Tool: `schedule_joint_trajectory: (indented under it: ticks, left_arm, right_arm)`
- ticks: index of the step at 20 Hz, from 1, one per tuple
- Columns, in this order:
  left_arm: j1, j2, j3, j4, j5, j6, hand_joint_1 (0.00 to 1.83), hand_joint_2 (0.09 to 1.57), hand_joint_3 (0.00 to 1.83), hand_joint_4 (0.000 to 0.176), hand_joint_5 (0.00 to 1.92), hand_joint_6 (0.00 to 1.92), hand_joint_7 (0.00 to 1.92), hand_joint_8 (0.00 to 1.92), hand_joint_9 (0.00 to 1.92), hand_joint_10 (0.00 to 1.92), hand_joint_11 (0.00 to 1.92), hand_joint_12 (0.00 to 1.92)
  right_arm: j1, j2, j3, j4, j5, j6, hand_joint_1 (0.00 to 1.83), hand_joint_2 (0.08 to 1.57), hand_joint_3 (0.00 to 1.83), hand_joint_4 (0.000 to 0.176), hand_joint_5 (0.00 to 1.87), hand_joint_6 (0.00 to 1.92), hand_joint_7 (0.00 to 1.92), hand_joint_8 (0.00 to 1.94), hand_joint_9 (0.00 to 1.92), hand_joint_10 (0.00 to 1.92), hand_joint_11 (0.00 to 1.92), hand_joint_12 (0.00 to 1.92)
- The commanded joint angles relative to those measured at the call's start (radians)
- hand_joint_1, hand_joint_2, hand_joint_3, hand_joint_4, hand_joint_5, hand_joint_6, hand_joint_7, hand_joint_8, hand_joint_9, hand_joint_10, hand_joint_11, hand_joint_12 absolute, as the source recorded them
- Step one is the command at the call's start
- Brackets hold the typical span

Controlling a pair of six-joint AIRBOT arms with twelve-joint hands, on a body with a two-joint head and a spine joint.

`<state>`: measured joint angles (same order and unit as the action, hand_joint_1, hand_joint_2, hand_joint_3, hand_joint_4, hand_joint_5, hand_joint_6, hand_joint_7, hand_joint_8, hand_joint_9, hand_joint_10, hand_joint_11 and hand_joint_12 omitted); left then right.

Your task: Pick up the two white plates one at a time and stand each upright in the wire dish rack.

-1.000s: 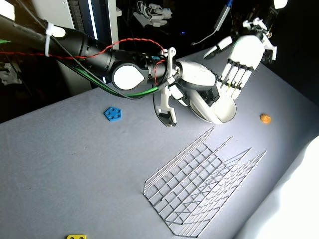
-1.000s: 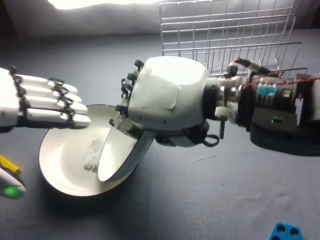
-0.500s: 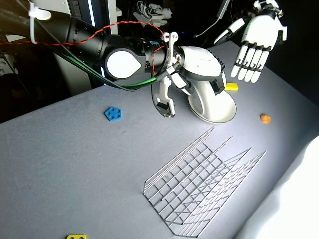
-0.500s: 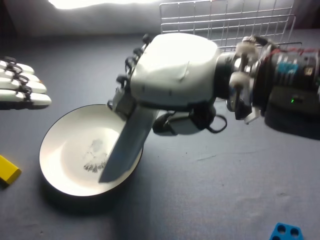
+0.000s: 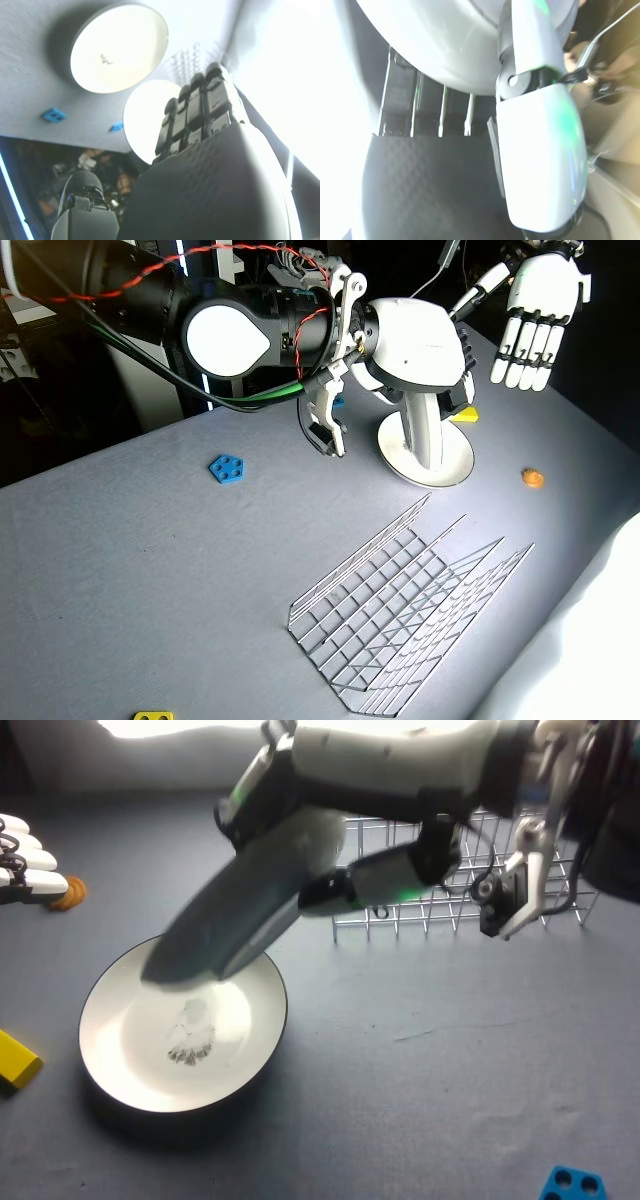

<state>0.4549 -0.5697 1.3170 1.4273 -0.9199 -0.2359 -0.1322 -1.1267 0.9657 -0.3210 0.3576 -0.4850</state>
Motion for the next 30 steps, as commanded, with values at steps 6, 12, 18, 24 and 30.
schedule_joint_trajectory:
  ticks: [6,12,18,24,30]
  left_arm:
    - [-0.014,0.010,-0.001,-0.057,-0.027,-0.007,0.00,1.02,0.00,0.000,0.00,0.00,0.00,0.00,0.00,0.00,0.00,0.00]
    - [-0.053,-0.009,-0.014,0.020,-0.027,-0.023,0.00,1.03,0.00,0.000,0.00,0.00,0.00,0.00,0.00,0.00,0.00,0.00]
    - [-0.097,-0.036,-0.053,0.084,-0.010,-0.023,0.00,1.03,0.00,0.000,0.00,0.00,0.00,0.00,0.00,0.00,0.00,0.00]
    - [-0.079,-0.075,-0.064,0.111,-0.008,-0.023,0.00,1.02,0.00,0.000,0.00,0.00,0.00,0.00,0.00,0.00,0.00,0.00]
    - [-0.087,-0.129,-0.047,0.099,-0.007,-0.022,0.00,1.02,0.00,0.000,0.00,0.00,0.00,0.00,0.00,0.00,0.00,0.00]
  right_arm:
    - [0.039,0.048,0.000,0.146,0.213,0.095,1.37,1.11,0.00,0.000,0.92,1.11,1.00,0.89,0.92,1.11,0.75,1.16]
    - [0.024,0.068,0.035,0.306,0.243,0.148,1.37,1.11,0.00,0.000,0.91,1.13,0.98,0.90,0.93,1.12,0.76,1.16]
    - [0.023,0.078,0.093,0.411,0.242,0.183,1.37,1.12,0.00,0.000,0.91,1.13,0.98,0.91,0.92,1.13,0.77,1.15]
    - [0.028,0.091,0.140,0.499,0.213,0.182,1.37,1.13,0.00,0.000,0.90,1.14,0.95,0.98,0.87,1.18,0.71,1.20]
    - [0.031,0.106,0.182,0.532,0.177,0.195,1.37,1.12,0.00,0.000,0.93,1.10,1.00,0.89,0.88,1.17,0.73,1.19]
